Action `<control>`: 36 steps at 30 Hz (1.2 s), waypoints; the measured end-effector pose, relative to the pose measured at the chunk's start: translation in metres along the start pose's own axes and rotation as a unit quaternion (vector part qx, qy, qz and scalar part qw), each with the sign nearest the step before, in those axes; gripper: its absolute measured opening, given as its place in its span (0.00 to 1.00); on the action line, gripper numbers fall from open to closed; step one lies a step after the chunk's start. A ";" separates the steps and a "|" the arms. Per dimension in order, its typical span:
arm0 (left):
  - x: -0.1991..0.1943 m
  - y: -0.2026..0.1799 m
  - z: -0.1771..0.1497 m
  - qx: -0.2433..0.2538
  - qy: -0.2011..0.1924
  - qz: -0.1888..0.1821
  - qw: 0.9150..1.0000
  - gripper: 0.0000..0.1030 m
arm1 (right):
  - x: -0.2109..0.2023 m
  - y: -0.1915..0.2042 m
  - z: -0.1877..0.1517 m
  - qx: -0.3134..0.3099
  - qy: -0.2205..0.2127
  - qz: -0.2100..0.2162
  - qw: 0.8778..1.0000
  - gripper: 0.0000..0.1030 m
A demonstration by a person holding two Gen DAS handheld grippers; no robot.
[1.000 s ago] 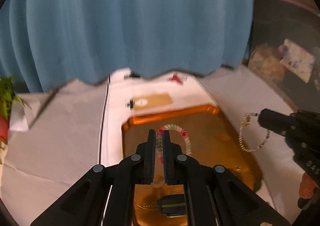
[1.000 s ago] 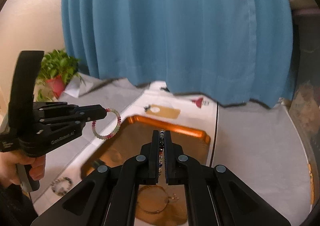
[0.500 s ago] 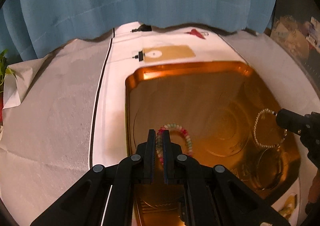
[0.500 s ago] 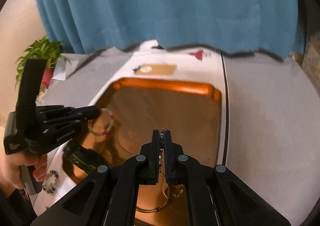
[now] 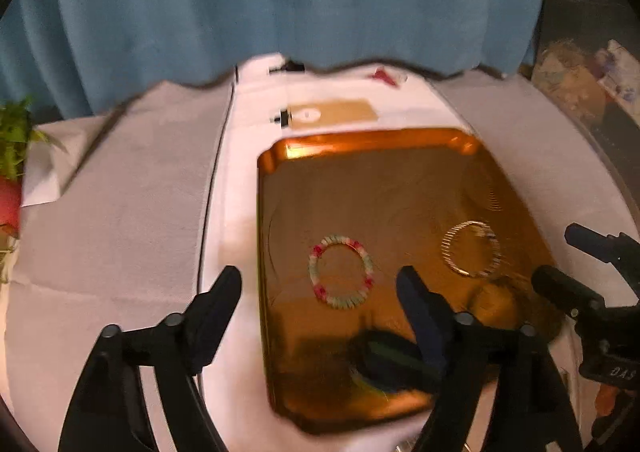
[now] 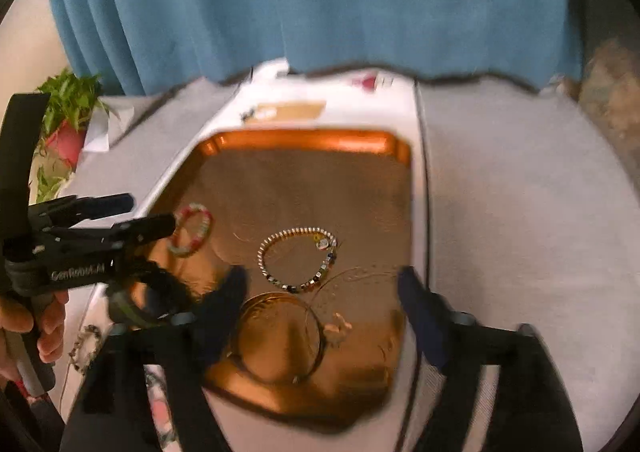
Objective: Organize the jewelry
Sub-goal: 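Open left tool to drop the beaded bracelet while right tool drops the chain bracelet, then withdraw both open tools from the tray, then move both open tools back toward the bracelets beside the tray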
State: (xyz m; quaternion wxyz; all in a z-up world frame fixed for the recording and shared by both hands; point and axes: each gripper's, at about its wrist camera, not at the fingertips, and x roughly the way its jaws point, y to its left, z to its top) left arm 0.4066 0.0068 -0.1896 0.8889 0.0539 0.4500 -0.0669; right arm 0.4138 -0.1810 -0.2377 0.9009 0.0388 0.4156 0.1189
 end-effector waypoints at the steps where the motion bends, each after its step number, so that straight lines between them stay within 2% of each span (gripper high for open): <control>1: -0.011 -0.001 -0.004 -0.005 -0.005 -0.007 1.000 0.77 | -0.012 0.003 -0.002 0.005 -0.004 0.004 1.000 0.78; 5: -0.067 -0.014 -0.026 0.004 -0.023 -0.028 0.999 0.79 | -0.065 0.020 -0.016 0.012 -0.023 0.023 0.999 0.80; 7: -0.095 -0.019 -0.036 0.012 -0.039 -0.023 0.999 0.79 | -0.094 0.034 -0.024 0.000 -0.032 0.025 0.999 0.86; 12: -0.170 -0.024 -0.066 -0.024 -0.093 -0.037 0.995 0.87 | -0.165 0.064 -0.054 -0.016 -0.069 0.026 0.997 0.97; 14: -0.200 -0.028 -0.083 -0.034 -0.112 -0.045 0.992 0.90 | -0.196 0.075 -0.071 -0.018 -0.084 0.031 0.996 0.98; 18: -0.241 -0.038 -0.111 -0.032 -0.136 -0.040 0.989 0.94 | -0.250 0.084 -0.101 -0.015 -0.120 0.024 0.992 1.00; 24: -0.283 -0.056 -0.142 -0.024 -0.151 -0.034 0.988 0.96 | -0.307 0.092 -0.129 -0.003 -0.149 0.006 0.989 1.00; 26: -0.298 -0.061 -0.152 -0.021 -0.168 -0.030 0.985 1.00 | -0.323 0.095 -0.134 -0.007 -0.155 -0.008 0.988 1.00; 29: -0.312 -0.065 -0.164 -0.017 -0.194 -0.011 0.981 1.00 | -0.338 0.099 -0.141 -0.022 -0.160 -0.018 0.987 1.00; 31: -0.311 -0.066 -0.168 -0.017 -0.186 -0.008 0.982 1.00 | -0.339 0.099 -0.145 -0.031 -0.158 -0.022 0.987 1.00; 36: -0.295 -0.067 -0.177 -0.016 -0.162 -0.035 0.986 1.00 | -0.329 0.094 -0.155 -0.028 -0.155 -0.011 0.987 1.00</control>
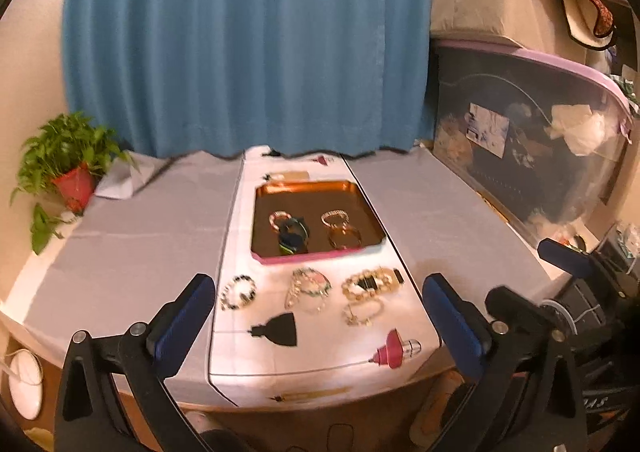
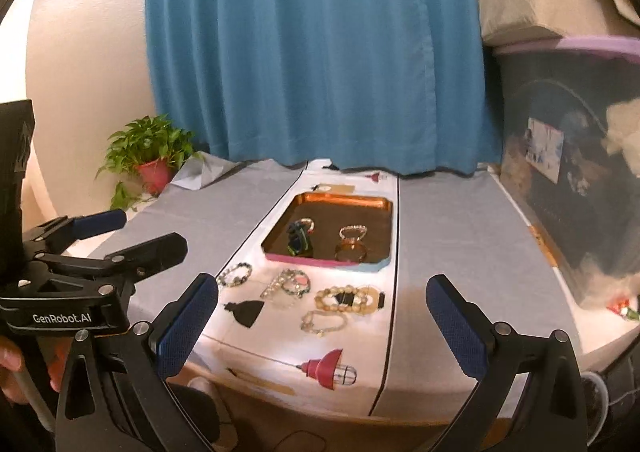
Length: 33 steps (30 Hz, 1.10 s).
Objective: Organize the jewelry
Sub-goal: 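Move both open tools back toward the bracelets beside the tray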
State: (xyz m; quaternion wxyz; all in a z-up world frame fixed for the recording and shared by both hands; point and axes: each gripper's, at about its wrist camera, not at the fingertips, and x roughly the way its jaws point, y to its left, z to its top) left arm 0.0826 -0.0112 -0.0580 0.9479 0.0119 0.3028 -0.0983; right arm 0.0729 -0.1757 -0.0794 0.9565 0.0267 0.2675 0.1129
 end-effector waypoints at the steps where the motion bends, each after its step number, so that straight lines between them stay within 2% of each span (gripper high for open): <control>1: 0.004 0.003 -0.004 -0.010 0.007 -0.006 1.000 1.00 | 0.000 -0.002 -0.004 0.008 -0.005 -0.007 1.000 1.00; 4: 0.013 0.011 -0.014 -0.036 0.025 -0.029 0.999 1.00 | 0.004 -0.007 -0.013 0.021 -0.010 -0.025 0.999 1.00; 9: 0.015 0.019 -0.024 -0.048 0.017 -0.037 0.998 1.00 | 0.012 -0.010 -0.018 0.021 -0.015 -0.017 1.000 1.00; 14: 0.017 0.023 -0.031 -0.062 0.031 -0.036 0.997 1.00 | 0.012 -0.007 -0.021 0.025 0.004 0.017 1.000 1.00; 16: 0.023 0.021 -0.035 -0.053 0.035 -0.034 0.997 1.00 | 0.011 -0.004 -0.024 0.016 0.002 0.028 0.999 1.00; 19: 0.039 0.014 -0.041 -0.026 0.042 -0.047 0.998 1.00 | 0.016 0.002 -0.033 -0.010 -0.003 0.012 1.000 1.00; 26: 0.093 0.011 -0.062 0.005 0.091 -0.041 0.995 1.00 | 0.057 -0.014 -0.054 0.006 0.026 0.029 0.999 0.99; 30: 0.114 0.021 -0.059 0.017 0.085 -0.034 0.996 1.00 | 0.089 -0.031 -0.062 0.018 0.045 0.037 0.998 0.99; 32: 0.126 0.031 -0.055 0.004 0.074 -0.033 0.997 1.00 | 0.108 -0.040 -0.066 0.023 0.053 0.041 0.997 0.98; 33: 0.131 0.036 -0.053 -0.004 0.073 -0.036 0.997 0.99 | 0.120 -0.045 -0.068 0.025 0.060 0.042 0.997 0.94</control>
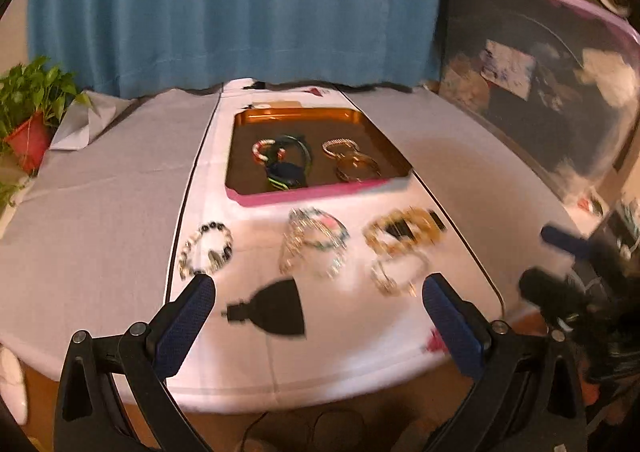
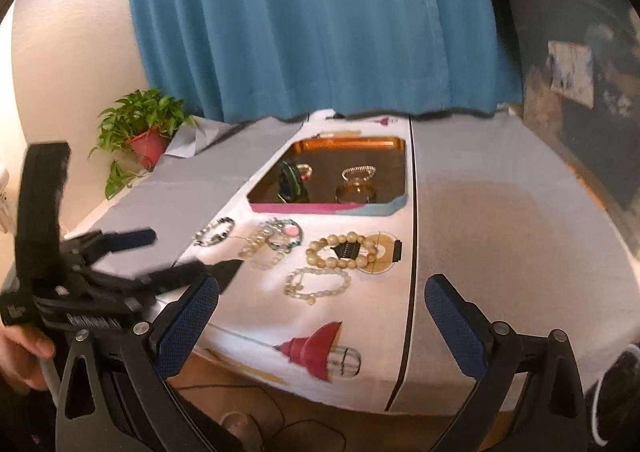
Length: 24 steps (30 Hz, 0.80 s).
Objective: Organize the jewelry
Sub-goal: 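Move both open tools back toward the bracelets beside the tray, then grasp the clear crystal bracelet with left tool while right tool grasps the pearl bracelet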
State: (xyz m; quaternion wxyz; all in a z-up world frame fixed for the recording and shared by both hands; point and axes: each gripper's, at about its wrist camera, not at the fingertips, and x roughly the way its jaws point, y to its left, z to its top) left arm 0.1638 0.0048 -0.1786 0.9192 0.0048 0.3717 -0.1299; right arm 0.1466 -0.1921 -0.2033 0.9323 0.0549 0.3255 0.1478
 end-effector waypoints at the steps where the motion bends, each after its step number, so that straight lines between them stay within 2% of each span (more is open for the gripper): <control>1: 0.006 0.007 0.003 -0.010 0.000 -0.010 1.000 0.99 | 0.008 -0.003 -0.001 0.003 0.007 0.001 1.000 0.87; 3: 0.017 0.016 0.007 -0.023 0.002 -0.029 0.999 0.98 | 0.031 -0.013 -0.003 0.015 0.031 0.004 0.999 0.79; 5: 0.033 0.020 0.012 -0.013 0.006 -0.038 0.999 0.94 | 0.051 -0.024 -0.008 0.031 0.051 0.004 0.998 0.71; 6: 0.039 0.020 0.014 -0.006 0.009 -0.033 0.999 0.87 | 0.062 -0.030 -0.012 0.038 0.060 0.004 0.997 0.64; 7: 0.050 0.020 0.015 0.008 0.016 -0.026 1.000 0.74 | 0.069 -0.035 -0.014 0.043 0.066 0.001 0.997 0.56; 8: 0.061 0.021 0.016 0.017 0.025 -0.020 0.999 0.66 | 0.076 -0.038 -0.017 0.047 0.070 -0.003 0.996 0.52; 9: 0.068 0.022 0.017 0.018 0.031 -0.019 0.999 0.51 | 0.082 -0.042 -0.020 0.051 0.072 -0.005 0.996 0.45; 10: 0.076 0.024 0.017 0.017 0.039 -0.025 0.999 0.40 | 0.083 -0.043 -0.019 0.047 0.058 -0.010 0.997 0.41; 13: 0.089 0.033 0.016 0.005 0.049 -0.030 0.998 0.32 | 0.088 -0.045 -0.017 0.054 0.052 0.000 0.997 0.33; 15: 0.091 0.038 0.015 0.001 0.047 -0.040 0.998 0.26 | 0.090 -0.045 -0.014 0.057 0.054 0.004 0.997 0.30; 16: 0.093 0.040 0.015 0.002 0.050 -0.040 0.998 0.15 | 0.091 -0.043 -0.013 0.053 0.056 0.004 0.997 0.30; 18: 0.095 0.041 0.014 0.007 0.050 -0.041 0.998 0.07 | 0.094 -0.036 -0.011 0.037 0.062 0.010 0.997 0.30; 21: 0.090 0.043 0.014 0.009 0.040 -0.041 0.998 0.02 | 0.097 -0.023 -0.015 0.010 0.068 0.016 0.997 0.29; 24: 0.088 0.046 0.013 -0.004 0.047 -0.046 0.998 0.00 | 0.097 -0.016 -0.018 -0.006 0.065 0.004 0.998 0.30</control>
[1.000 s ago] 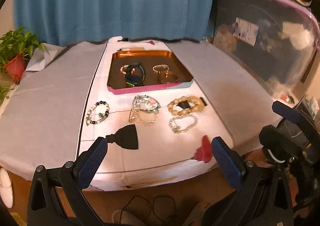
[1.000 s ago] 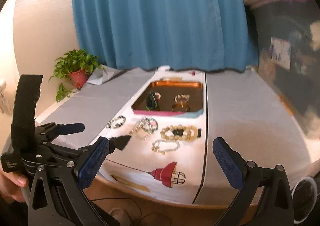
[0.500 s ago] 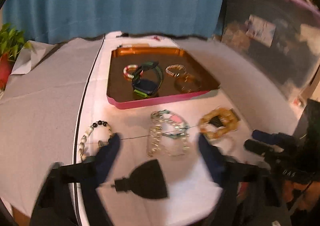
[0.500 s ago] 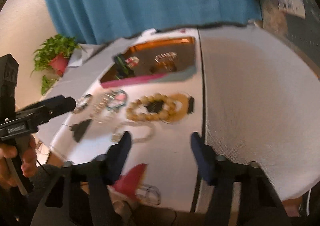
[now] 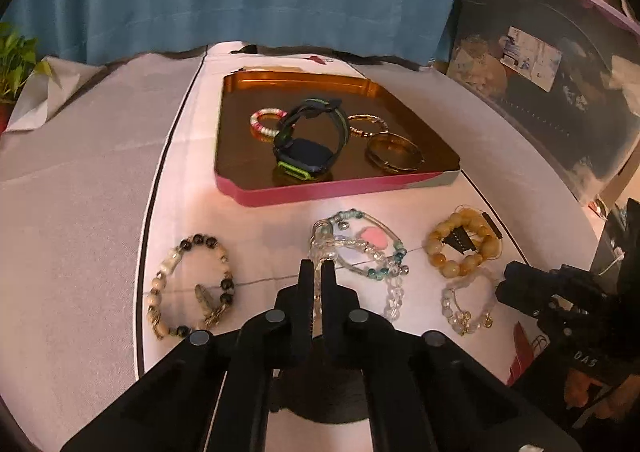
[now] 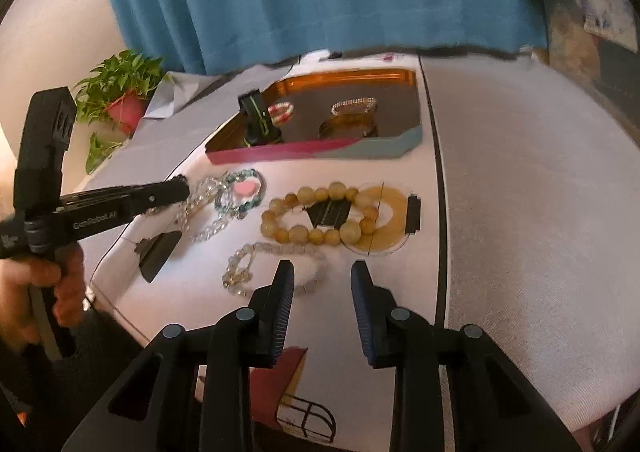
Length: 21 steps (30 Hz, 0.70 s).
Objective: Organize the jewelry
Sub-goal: 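Grasp the clear crystal bracelet with left tool while right tool grasps the pearl bracelet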
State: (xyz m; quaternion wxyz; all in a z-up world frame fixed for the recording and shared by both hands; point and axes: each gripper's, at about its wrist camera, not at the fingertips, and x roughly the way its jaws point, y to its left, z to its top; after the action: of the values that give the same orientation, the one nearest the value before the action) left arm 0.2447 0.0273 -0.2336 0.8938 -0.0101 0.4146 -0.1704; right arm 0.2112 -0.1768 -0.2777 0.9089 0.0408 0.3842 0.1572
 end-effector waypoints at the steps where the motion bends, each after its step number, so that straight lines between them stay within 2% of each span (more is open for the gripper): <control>1: -0.003 0.001 0.000 -0.009 0.000 -0.008 1.000 0.00 | 0.001 0.003 -0.001 -0.009 -0.001 -0.007 1.000 0.30; 3: -0.011 0.003 -0.001 -0.019 -0.006 -0.017 1.000 0.00 | 0.002 0.006 0.000 -0.020 0.000 -0.014 1.000 0.29; 5: -0.019 0.003 -0.002 -0.023 -0.008 -0.020 1.000 0.00 | 0.002 0.009 0.000 -0.033 -0.004 -0.011 0.999 0.20; 6: -0.020 0.003 -0.003 -0.025 -0.005 -0.023 0.999 0.00 | 0.001 0.011 -0.002 -0.042 -0.006 -0.012 0.999 0.11; 8: -0.016 0.005 -0.006 -0.039 0.010 -0.033 0.999 0.04 | -0.001 0.019 -0.004 -0.071 -0.007 -0.032 0.997 0.02; 11: -0.007 0.005 -0.009 -0.065 0.036 -0.043 0.996 0.11 | -0.005 0.021 -0.013 -0.084 -0.001 -0.040 0.996 0.00; 13: -0.005 0.001 -0.013 -0.068 0.046 -0.041 0.996 0.21 | -0.010 0.017 -0.015 -0.071 0.000 -0.041 0.997 0.00; 16: -0.002 -0.006 -0.020 -0.074 0.058 -0.048 0.994 0.29 | -0.021 0.008 -0.013 -0.044 -0.008 -0.034 0.998 0.00; 19: 0.001 -0.008 -0.016 -0.079 0.049 -0.043 0.995 0.35 | -0.023 0.001 -0.008 -0.022 -0.011 -0.038 0.999 0.03; 21: 0.006 -0.008 -0.011 -0.089 0.043 -0.037 0.994 0.35 | -0.021 -0.003 -0.002 -0.007 -0.012 -0.026 1.000 0.03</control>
State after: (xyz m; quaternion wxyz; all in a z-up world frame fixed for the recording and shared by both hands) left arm 0.2383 0.0194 -0.2442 0.8638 -0.0974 0.4655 -0.1665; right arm 0.1971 -0.1867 -0.2657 0.9176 0.0263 0.3729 0.1354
